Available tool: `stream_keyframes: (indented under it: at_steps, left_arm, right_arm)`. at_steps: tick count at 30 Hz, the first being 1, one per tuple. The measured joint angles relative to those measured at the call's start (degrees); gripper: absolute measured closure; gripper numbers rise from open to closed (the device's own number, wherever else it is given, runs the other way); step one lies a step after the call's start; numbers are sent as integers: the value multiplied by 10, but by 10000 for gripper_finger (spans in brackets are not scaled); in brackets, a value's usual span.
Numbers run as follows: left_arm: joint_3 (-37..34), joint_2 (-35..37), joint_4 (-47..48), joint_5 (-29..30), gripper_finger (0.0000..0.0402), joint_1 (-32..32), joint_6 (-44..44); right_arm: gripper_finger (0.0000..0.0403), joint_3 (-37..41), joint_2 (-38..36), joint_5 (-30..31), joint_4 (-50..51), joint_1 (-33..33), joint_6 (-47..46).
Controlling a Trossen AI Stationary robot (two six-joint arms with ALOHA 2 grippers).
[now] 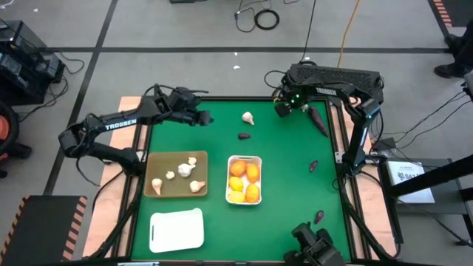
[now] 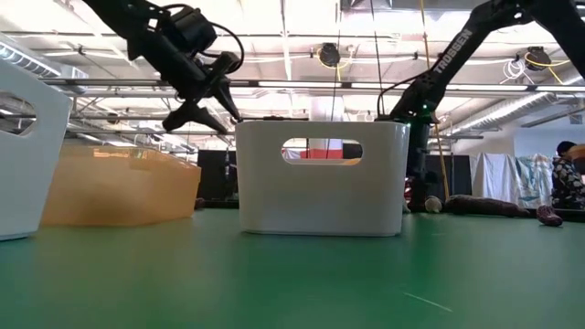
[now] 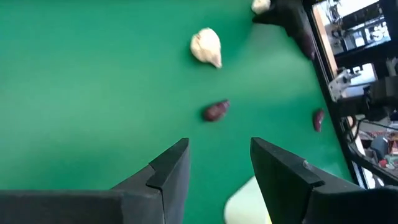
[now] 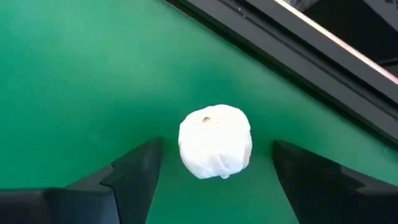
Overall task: Sort produce into baskets
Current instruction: Put the white garlic into the orange bin
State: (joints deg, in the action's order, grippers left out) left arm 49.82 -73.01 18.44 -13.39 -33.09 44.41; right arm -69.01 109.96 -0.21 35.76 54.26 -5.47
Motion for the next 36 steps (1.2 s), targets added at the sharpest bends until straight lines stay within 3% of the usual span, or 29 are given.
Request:
stream_keyframes:
  at_steps: [7, 16, 18, 22, 25, 30, 36]
  left_arm:
    - [0, 0, 1, 43, 226, 57, 23]
    - [0, 9, 59, 23, 226, 64, -107]
    - [0, 23, 99, 20, 226, 63, -151]
    - [0, 60, 174, 42, 226, 57, -261]
    - [0, 91, 198, 51, 226, 31, -342]
    - [0, 127, 199, 21, 226, -40, -439]
    - [-7, 121, 190, -38, 226, -122, -510]
  right_arm:
    - [119, 4, 0, 1, -11, 1, 15]
    - [244, -20, 4, 3, -11, 0, -74]
    - [275, -28, 4, -15, 4, -5, -105]
    - [320, -45, 4, -120, 10, -31, -161]
    - [323, -63, 4, -160, 6, -68, -215]
    - [301, -111, 3, -162, -16, -169, -293]
    - [303, -151, 3, -101, -120, -314, -361]
